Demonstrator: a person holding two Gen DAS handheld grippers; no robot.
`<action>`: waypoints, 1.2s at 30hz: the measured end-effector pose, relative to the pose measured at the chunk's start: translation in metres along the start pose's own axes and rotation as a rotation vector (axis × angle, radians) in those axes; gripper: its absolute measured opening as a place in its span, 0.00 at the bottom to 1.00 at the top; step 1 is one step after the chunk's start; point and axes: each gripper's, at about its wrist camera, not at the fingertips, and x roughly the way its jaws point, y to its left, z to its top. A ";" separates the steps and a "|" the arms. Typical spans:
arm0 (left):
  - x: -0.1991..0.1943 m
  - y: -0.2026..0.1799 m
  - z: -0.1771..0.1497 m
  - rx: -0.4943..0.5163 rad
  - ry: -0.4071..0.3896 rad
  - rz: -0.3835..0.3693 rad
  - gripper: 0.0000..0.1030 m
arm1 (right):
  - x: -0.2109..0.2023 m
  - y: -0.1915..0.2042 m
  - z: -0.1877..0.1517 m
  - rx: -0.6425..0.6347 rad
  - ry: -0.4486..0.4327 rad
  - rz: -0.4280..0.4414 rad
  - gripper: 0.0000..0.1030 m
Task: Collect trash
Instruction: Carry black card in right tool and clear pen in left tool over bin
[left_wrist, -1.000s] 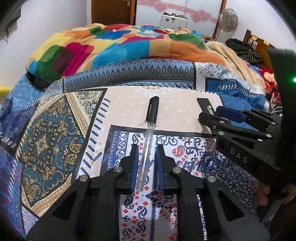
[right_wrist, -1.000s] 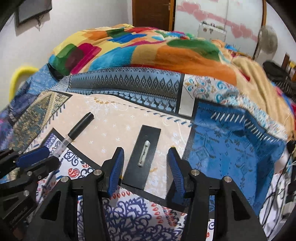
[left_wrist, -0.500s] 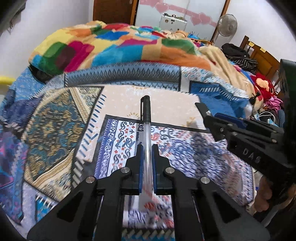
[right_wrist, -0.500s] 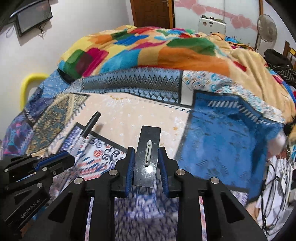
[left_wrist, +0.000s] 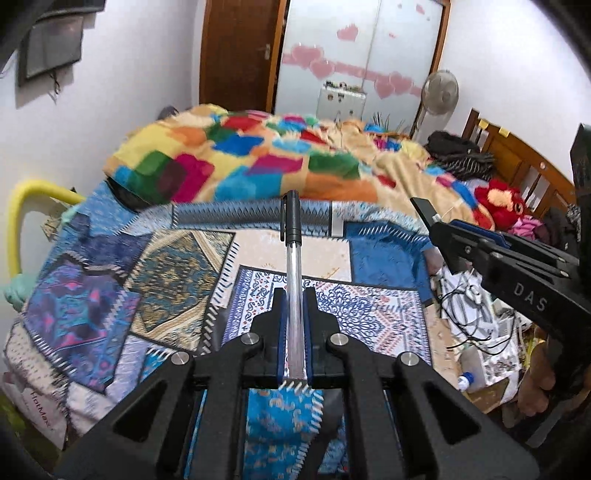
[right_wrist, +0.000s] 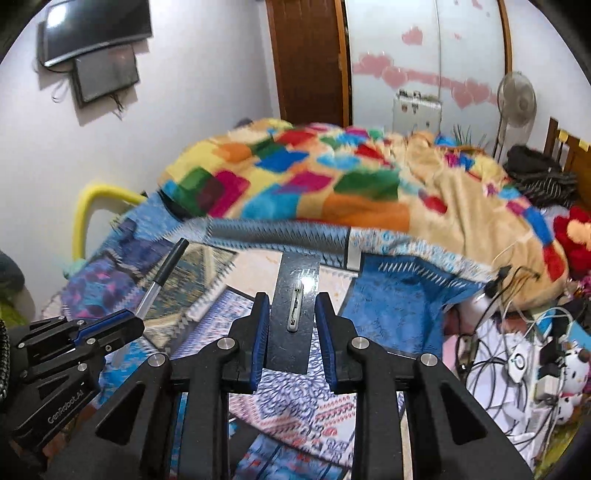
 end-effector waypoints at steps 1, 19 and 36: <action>-0.011 0.000 -0.001 -0.003 -0.012 0.007 0.06 | -0.014 0.006 0.000 -0.005 -0.014 0.007 0.23; -0.220 0.076 -0.080 -0.115 -0.174 0.147 0.06 | -0.141 0.129 -0.052 -0.135 -0.093 0.168 0.22; -0.279 0.177 -0.204 -0.264 -0.085 0.304 0.06 | -0.140 0.240 -0.109 -0.257 0.011 0.346 0.22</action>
